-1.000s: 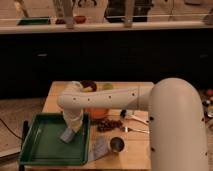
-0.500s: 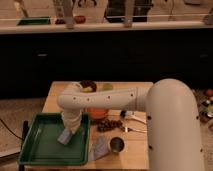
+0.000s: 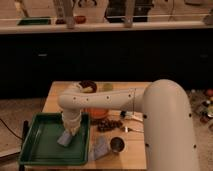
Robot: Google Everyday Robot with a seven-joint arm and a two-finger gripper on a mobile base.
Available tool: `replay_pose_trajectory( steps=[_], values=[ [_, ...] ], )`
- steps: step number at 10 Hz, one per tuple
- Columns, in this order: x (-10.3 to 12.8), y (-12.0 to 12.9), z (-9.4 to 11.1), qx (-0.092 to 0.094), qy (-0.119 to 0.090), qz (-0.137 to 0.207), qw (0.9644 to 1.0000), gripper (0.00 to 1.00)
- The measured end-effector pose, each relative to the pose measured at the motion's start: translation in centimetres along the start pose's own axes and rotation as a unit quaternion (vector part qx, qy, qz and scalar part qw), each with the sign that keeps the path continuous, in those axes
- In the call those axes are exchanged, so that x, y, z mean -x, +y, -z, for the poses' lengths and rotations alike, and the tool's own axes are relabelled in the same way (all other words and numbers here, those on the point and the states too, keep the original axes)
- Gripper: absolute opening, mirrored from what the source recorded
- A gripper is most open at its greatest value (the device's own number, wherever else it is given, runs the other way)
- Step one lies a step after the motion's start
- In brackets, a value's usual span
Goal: Wipe tray with sponge
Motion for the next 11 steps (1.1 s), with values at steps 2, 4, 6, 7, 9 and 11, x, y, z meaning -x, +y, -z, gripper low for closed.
replay_pose_trajectory(
  steps=[2,4,6,7,9,11],
  values=[
    [0.4,-0.9,-0.5,0.001,-0.010,0.016,0.9998,0.01],
    [1.0,-1.8,-1.1,0.001,-0.023,0.034,0.9991,0.01],
    [2.3,-2.5,-1.7,0.004,-0.041,0.055,0.9976,0.01],
    [3.0,-2.4,-1.9,0.010,-0.049,0.062,0.9968,0.01],
    [4.7,-1.6,-2.3,0.024,-0.061,0.073,0.9952,0.01],
    [6.1,-0.7,-2.4,0.041,-0.064,0.075,0.9943,0.01]
  ],
)
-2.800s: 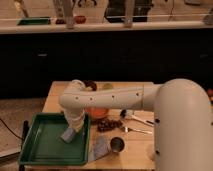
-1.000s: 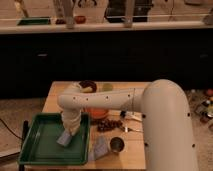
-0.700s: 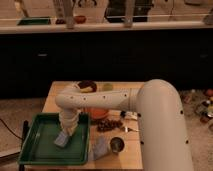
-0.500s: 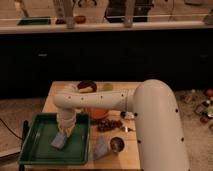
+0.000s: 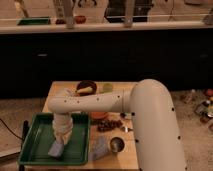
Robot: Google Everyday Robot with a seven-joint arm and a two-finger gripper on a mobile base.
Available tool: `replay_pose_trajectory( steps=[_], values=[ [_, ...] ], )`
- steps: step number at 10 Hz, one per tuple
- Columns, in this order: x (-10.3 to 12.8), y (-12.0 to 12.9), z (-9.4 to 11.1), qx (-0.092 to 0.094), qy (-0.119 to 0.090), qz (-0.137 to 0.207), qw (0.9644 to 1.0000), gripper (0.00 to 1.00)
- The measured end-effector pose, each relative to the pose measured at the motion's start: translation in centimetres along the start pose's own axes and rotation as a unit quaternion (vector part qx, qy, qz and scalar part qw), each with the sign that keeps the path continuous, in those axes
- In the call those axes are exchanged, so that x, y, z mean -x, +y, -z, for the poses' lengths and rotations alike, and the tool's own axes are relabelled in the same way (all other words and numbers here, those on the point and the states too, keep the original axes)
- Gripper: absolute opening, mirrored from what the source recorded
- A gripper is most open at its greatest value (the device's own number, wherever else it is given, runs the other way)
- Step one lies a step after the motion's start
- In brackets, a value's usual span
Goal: Wipe tray with sponge
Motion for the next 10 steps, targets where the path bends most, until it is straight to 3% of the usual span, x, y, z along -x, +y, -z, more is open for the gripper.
replay_pose_trajectory(
  steps=[5,10],
  values=[
    [0.0,3.6,2.3,0.028,0.034,-0.043,0.9981,0.01],
    [-4.2,4.5,3.5,0.040,0.053,-0.075,0.9949,0.01]
  ],
)
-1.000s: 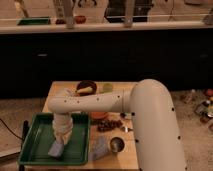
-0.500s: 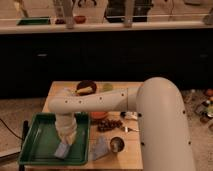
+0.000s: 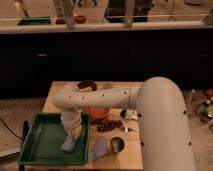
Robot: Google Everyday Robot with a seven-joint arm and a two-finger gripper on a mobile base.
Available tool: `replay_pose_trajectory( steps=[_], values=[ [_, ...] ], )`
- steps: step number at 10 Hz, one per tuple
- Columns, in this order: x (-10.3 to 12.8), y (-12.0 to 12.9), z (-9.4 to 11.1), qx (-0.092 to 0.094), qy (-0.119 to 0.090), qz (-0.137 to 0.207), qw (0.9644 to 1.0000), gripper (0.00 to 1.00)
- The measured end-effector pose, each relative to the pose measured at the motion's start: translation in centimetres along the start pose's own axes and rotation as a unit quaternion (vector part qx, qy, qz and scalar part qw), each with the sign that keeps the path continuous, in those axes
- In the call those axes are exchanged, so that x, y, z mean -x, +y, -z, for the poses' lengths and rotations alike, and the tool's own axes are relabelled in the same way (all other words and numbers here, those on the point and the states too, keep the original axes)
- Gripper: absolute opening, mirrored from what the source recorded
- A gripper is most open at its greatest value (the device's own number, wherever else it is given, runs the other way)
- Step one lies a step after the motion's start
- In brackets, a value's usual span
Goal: Wipe tray with sponge
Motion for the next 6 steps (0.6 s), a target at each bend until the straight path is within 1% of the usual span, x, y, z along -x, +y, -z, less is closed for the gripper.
replay_pose_trajectory(
  steps=[1,2,3,4,6],
  values=[
    [-1.2,-0.4,0.2,-0.002,0.002,-0.003,1.0000,0.01],
    [-1.9,-1.0,0.3,-0.005,0.005,-0.001,1.0000,0.01],
    [-2.1,-1.5,0.4,-0.009,0.005,0.004,0.9999,0.01],
    [-2.1,-2.2,0.4,-0.017,0.004,0.010,0.9998,0.01],
    [-1.3,-4.3,0.3,-0.042,-0.008,0.037,0.9984,0.01]
  ],
)
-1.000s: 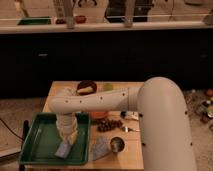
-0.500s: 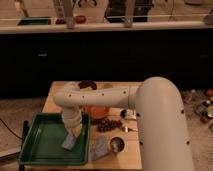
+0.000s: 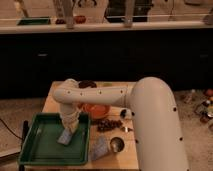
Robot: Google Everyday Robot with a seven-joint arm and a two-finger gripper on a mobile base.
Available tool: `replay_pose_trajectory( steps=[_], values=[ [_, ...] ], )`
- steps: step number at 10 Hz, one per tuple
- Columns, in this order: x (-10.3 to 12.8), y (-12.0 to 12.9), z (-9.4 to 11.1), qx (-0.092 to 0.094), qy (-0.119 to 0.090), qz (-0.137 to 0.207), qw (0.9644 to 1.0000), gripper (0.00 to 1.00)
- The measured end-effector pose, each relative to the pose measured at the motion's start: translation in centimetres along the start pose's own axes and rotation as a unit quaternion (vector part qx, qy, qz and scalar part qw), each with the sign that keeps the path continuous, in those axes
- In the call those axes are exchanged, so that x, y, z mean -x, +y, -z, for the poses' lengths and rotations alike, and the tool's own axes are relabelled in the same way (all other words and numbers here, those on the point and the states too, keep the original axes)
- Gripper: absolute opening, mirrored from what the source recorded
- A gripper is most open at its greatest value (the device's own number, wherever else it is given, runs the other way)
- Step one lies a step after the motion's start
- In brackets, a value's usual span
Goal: Wipe tray with sponge
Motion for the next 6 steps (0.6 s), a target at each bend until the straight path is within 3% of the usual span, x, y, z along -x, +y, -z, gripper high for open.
replay_pose_trajectory(
  steps=[3,6],
  values=[
    [2.4,-3.7,-1.4,-0.019,-0.035,0.056,0.9976,0.01],
    [4.8,-3.8,-3.0,-0.009,-0.066,0.089,0.9938,0.01]
  ],
)
